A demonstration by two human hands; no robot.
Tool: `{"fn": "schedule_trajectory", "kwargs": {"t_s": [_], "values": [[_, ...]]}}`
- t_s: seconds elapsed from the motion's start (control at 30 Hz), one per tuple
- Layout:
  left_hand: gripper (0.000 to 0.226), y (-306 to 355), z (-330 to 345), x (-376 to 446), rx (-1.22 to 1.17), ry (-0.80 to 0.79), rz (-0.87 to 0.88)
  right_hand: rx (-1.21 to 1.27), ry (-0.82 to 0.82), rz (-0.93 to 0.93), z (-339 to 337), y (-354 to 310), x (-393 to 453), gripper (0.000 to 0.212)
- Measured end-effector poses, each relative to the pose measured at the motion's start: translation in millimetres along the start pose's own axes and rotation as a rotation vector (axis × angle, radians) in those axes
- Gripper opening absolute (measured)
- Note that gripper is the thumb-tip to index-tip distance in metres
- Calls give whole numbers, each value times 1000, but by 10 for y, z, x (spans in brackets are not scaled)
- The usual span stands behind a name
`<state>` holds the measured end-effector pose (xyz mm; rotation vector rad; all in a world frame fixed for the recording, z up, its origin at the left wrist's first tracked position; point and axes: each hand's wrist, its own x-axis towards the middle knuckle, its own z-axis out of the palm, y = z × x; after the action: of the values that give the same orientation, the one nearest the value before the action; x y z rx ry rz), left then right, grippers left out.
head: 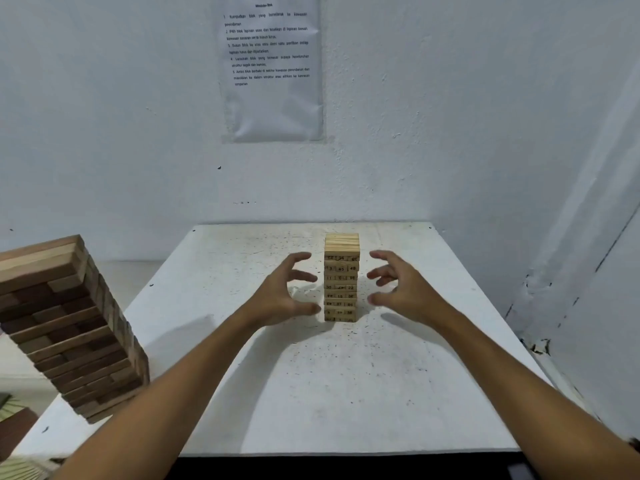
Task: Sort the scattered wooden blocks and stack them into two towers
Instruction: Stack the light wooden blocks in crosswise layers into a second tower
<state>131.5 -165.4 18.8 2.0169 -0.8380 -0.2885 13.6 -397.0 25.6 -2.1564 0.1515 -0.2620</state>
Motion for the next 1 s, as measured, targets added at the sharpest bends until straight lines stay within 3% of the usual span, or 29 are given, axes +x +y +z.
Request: {"fn": "schedule_trajectory", "kwargs": {"t_s": [0.4, 1.0], "values": [[119, -224, 319, 148, 55, -52, -29, -60, -48, 48, 383, 233, -1, 121], [110, -228, 378, 273, -42, -68, 37, -71, -14, -28, 449, 328, 141, 122]]}}
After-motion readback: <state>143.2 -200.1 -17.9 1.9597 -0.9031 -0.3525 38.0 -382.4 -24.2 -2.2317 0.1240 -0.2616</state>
